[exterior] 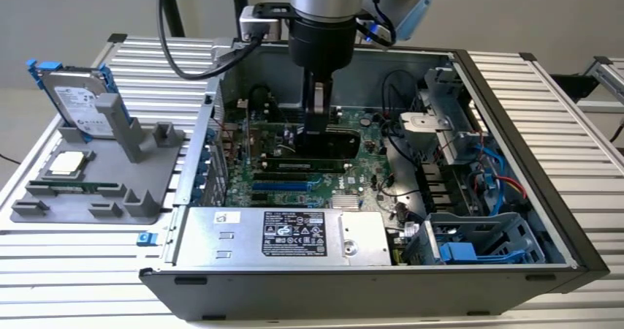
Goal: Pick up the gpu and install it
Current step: 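Insert the gpu into the slot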
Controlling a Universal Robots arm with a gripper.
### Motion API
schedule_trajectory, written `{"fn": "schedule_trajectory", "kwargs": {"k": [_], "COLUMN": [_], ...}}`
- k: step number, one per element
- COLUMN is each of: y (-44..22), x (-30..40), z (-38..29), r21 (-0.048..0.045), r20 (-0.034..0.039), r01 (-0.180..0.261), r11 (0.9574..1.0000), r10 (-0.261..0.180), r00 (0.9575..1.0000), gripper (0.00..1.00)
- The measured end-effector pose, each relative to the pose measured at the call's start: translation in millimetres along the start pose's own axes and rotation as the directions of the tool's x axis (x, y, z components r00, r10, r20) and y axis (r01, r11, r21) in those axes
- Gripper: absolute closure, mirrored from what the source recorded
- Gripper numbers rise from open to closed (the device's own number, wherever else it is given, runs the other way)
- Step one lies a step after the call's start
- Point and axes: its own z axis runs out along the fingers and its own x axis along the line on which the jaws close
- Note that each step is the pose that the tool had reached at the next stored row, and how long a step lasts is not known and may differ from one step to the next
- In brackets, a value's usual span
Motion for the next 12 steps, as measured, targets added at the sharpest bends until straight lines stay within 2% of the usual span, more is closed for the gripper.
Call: {"fn": "schedule_trajectory", "kwargs": {"k": [5, 11, 12], "y": [0.0, 0.0, 0.0], "x": [-0.4, -1.5, -1.7], "z": [3.3, 9.7, 10.8], "r21": [0.0005, 0.0013, 0.0014], "r20": [-0.0088, -0.0305, -0.0322], "r01": [0.0, 0.0, 0.0], "r11": [1.0, 1.0, 1.0], "r10": [0.0, 0.0, 0.0], "r00": [1.0, 0.9995, 0.9995], "gripper": [1.0, 1.0, 1.0]}}
